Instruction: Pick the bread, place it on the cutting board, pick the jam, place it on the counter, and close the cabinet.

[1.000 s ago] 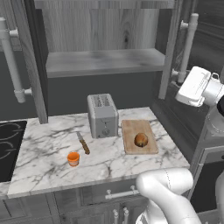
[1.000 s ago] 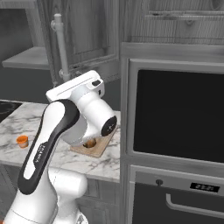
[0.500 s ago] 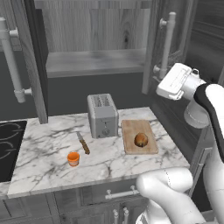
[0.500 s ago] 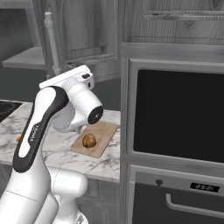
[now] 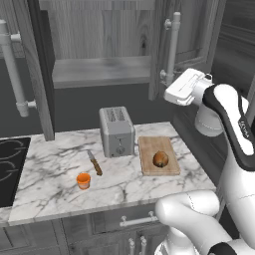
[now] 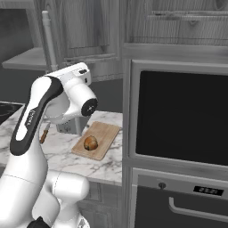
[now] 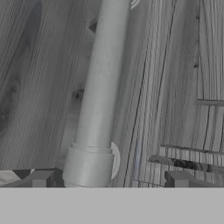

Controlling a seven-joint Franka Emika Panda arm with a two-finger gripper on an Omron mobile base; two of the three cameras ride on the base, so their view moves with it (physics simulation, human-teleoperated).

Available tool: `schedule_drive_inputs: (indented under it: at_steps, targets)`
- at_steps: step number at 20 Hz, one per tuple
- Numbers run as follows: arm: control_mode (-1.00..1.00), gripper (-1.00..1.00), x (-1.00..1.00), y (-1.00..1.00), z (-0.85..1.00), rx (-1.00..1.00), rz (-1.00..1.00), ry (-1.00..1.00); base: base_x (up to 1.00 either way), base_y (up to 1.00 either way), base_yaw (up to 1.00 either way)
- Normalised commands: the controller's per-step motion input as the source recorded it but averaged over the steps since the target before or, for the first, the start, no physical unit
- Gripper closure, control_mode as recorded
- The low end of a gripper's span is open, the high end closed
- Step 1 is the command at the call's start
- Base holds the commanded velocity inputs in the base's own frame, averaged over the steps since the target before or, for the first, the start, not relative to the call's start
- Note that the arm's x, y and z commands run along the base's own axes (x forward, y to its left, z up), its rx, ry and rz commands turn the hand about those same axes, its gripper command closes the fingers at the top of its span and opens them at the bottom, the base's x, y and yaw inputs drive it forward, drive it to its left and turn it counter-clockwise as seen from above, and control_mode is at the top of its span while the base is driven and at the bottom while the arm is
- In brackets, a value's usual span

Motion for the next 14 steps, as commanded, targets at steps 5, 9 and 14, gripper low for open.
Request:
schedule_drive_inputs:
  at_steps: [5, 9, 14]
  targets:
    - [-1.00, -1.00, 0.56, 0.41, -0.26, 0.00, 0.00, 0.07, 0.00, 0.00, 0.00]
    - [-1.00, -1.00, 0.51, 0.45, -0.38, 0.00, 0.00, 0.08, 0.00, 0.00, 0.00]
    - [-1.00, -1.00, 0.41, 0.56, -0.59, -0.04, 0.00, 0.04, 0.00, 0.00, 0.00]
